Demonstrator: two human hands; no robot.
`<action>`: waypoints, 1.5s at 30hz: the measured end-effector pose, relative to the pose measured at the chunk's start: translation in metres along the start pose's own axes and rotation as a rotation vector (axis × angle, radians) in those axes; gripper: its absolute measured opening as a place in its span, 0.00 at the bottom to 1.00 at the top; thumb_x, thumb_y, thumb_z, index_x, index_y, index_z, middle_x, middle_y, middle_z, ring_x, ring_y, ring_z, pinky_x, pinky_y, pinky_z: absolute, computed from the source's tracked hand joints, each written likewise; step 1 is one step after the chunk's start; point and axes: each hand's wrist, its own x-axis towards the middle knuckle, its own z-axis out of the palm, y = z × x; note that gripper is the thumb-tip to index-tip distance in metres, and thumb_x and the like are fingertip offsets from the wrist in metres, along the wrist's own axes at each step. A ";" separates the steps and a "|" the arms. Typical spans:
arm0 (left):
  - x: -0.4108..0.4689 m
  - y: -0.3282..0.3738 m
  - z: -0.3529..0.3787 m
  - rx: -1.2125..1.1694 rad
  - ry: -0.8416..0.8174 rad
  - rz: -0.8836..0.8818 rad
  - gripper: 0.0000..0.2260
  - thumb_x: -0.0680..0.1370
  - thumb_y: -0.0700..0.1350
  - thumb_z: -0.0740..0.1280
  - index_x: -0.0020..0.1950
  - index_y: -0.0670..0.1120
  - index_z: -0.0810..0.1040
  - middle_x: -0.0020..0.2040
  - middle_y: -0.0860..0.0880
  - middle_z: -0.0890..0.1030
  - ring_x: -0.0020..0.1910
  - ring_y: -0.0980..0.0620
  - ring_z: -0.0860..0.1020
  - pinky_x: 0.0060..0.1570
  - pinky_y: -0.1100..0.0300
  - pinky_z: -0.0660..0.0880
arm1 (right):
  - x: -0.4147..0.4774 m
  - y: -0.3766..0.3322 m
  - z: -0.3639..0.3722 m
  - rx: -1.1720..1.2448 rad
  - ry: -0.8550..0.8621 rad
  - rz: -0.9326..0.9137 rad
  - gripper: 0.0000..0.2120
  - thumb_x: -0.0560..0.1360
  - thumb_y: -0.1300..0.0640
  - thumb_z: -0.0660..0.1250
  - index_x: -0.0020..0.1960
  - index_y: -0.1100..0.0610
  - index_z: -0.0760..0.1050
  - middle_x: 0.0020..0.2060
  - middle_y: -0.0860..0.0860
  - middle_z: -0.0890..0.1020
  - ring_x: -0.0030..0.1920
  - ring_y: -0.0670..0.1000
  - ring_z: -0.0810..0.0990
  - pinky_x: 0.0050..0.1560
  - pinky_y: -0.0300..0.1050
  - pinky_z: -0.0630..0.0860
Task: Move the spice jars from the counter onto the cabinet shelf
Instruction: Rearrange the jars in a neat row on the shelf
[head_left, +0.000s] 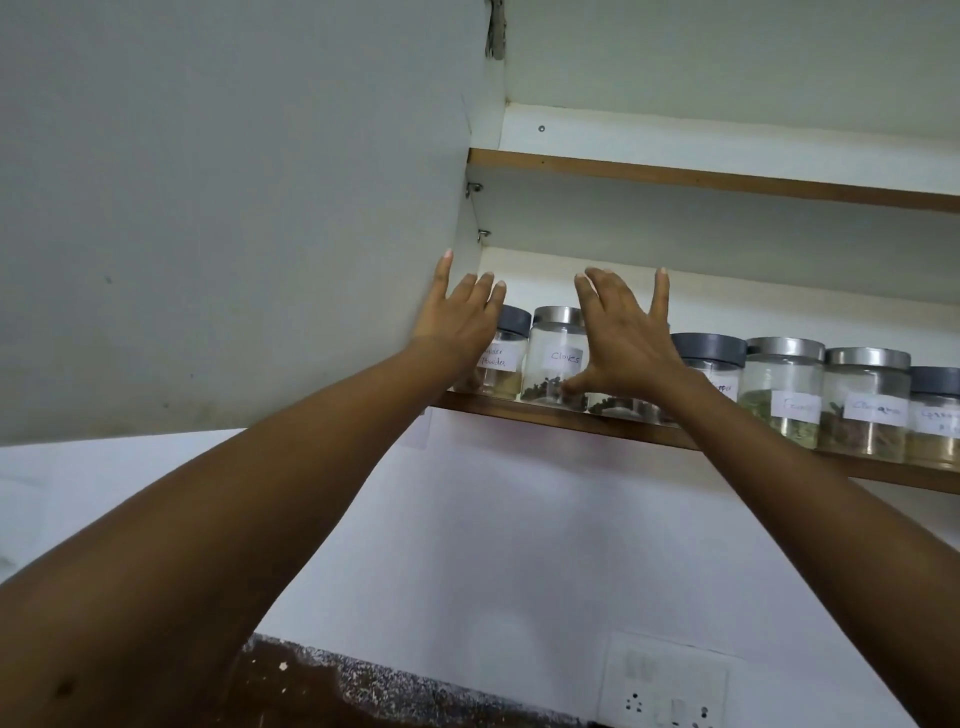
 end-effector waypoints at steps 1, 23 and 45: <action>0.001 -0.001 0.001 0.000 0.010 0.005 0.52 0.66 0.62 0.73 0.76 0.40 0.47 0.74 0.42 0.59 0.73 0.44 0.58 0.67 0.38 0.34 | 0.005 0.001 -0.002 -0.029 -0.019 -0.028 0.56 0.62 0.34 0.71 0.75 0.60 0.46 0.75 0.56 0.52 0.75 0.54 0.50 0.67 0.67 0.31; 0.051 0.019 0.038 0.030 0.029 0.114 0.36 0.69 0.59 0.72 0.67 0.40 0.64 0.62 0.43 0.72 0.61 0.47 0.73 0.73 0.49 0.49 | 0.055 -0.011 0.036 -0.268 -0.153 -0.230 0.42 0.63 0.35 0.71 0.66 0.61 0.65 0.59 0.56 0.75 0.61 0.55 0.74 0.72 0.60 0.37; 0.130 0.046 0.114 -0.020 -0.137 0.011 0.22 0.78 0.42 0.65 0.68 0.40 0.61 0.65 0.41 0.68 0.60 0.46 0.74 0.58 0.57 0.69 | 0.137 -0.024 0.148 -0.180 -0.289 -0.039 0.28 0.72 0.54 0.70 0.66 0.62 0.62 0.59 0.55 0.75 0.60 0.54 0.73 0.58 0.46 0.66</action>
